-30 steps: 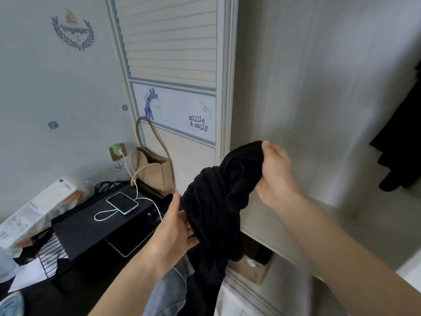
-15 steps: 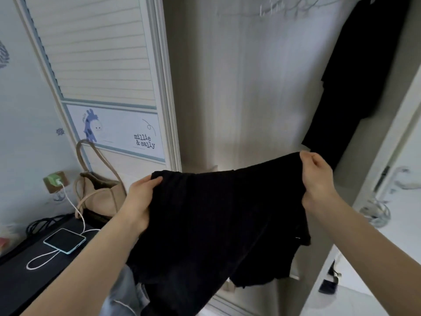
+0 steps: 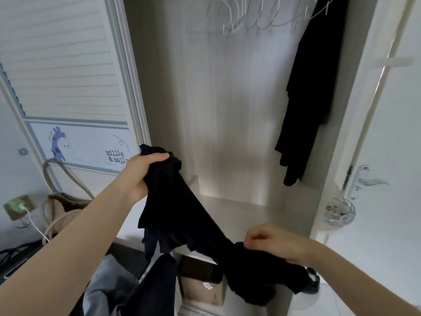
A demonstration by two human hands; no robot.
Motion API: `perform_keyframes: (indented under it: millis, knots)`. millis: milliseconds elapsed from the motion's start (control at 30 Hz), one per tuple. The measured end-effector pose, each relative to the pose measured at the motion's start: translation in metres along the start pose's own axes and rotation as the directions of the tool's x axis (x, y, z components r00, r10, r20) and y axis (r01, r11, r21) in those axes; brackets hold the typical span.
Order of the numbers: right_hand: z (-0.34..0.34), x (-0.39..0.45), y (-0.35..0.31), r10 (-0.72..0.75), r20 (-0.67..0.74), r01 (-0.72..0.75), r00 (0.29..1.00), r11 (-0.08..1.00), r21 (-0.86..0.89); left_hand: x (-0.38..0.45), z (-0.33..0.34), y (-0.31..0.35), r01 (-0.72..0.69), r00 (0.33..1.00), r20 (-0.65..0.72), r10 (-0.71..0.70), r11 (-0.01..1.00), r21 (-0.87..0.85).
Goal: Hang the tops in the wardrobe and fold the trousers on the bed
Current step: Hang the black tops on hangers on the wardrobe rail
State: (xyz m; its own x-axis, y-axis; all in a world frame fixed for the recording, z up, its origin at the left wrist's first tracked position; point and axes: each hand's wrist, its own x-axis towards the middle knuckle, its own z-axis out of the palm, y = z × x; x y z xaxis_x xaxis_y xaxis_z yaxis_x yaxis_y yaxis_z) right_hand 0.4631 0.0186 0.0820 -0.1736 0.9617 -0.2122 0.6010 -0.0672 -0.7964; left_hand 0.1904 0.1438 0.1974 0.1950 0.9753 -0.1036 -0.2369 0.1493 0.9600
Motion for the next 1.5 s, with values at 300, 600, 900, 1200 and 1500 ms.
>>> perform_keyframes:
  millis: [300, 600, 900, 1200, 1500]
  knots:
    - [0.019, 0.04, 0.029, 0.274, -0.012, -0.269, 0.962, 0.952, 0.145, -0.017, 0.048, 0.053, -0.192, 0.95, 0.288, 0.124, 0.956, 0.222]
    - [0.009, 0.05, 0.064, 0.511, -0.159, -0.411, 0.845, 0.81, 0.419, -0.033, 0.043, 0.063, -0.328, 0.857, 0.477, 0.194, 0.92, 0.215]
    - [-0.008, 0.045, 0.017, 0.309, -0.353, 0.133, 0.883, 0.557, 0.82, -0.022, 0.013, 0.024, -0.257, 0.942, 0.317, 0.105, 0.835, 0.486]
    - [-0.054, -0.01, -0.115, -0.252, -0.508, 0.321, 0.823, 0.946, 0.051, -0.004, 0.0, -0.027, -0.273, 0.944, 0.323, -0.071, 0.385, 0.882]
    - [-0.05, -0.02, -0.169, -0.191, -0.504, 0.377, 0.842, 0.877, 0.298, -0.033, 0.062, -0.017, -0.432, 0.79, 0.61, 0.059, 0.759, 0.487]
